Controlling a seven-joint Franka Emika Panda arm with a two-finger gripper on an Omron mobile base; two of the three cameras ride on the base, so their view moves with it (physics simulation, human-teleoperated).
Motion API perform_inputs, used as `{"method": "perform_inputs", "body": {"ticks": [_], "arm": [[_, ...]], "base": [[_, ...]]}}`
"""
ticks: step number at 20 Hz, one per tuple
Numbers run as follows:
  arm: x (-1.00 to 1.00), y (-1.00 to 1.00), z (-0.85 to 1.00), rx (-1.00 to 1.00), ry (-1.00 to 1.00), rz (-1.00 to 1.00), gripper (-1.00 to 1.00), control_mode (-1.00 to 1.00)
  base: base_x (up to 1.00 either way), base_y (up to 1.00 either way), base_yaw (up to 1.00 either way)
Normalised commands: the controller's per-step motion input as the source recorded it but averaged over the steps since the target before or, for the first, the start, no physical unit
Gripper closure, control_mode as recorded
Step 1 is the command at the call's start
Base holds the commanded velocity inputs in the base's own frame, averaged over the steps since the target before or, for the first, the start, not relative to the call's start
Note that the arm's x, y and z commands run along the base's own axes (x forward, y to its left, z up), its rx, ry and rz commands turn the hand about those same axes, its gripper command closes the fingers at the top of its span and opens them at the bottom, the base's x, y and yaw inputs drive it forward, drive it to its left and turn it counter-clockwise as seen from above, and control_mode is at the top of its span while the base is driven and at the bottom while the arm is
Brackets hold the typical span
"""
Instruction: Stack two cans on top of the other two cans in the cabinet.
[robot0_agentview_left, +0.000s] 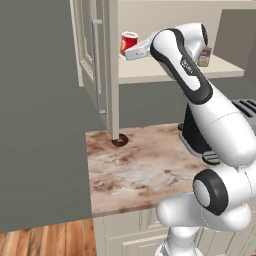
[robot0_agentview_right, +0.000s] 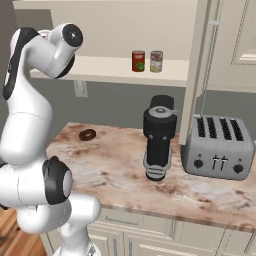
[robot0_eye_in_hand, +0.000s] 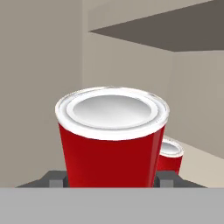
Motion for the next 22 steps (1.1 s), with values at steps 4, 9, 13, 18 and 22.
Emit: {"method": "perform_inputs", "body": {"ticks": [4, 9, 13, 18, 22], "arm": [[0.29, 0.14, 0.0, 0.0, 0.0, 0.0, 1.0, -1.0], [0.32, 0.11, -0.01, 0.0, 0.02, 0.0, 1.0, -1.0], [0.3, 0.04, -0.08, 0.0, 0.03, 0.0, 1.0, -1.0], [0.28, 0.0, -0.1, 0.0, 0.0, 0.0, 1.0, -1.0], [0.28, 0.06, -0.01, 0.0, 0.0, 0.0, 1.0, -1.0]], "base": [[0.0, 0.0, 0.0], [0.0, 0.0, 0.0], [0.0, 0.0, 0.0], [0.0, 0.0, 0.0], [0.0, 0.0, 0.0]]}}
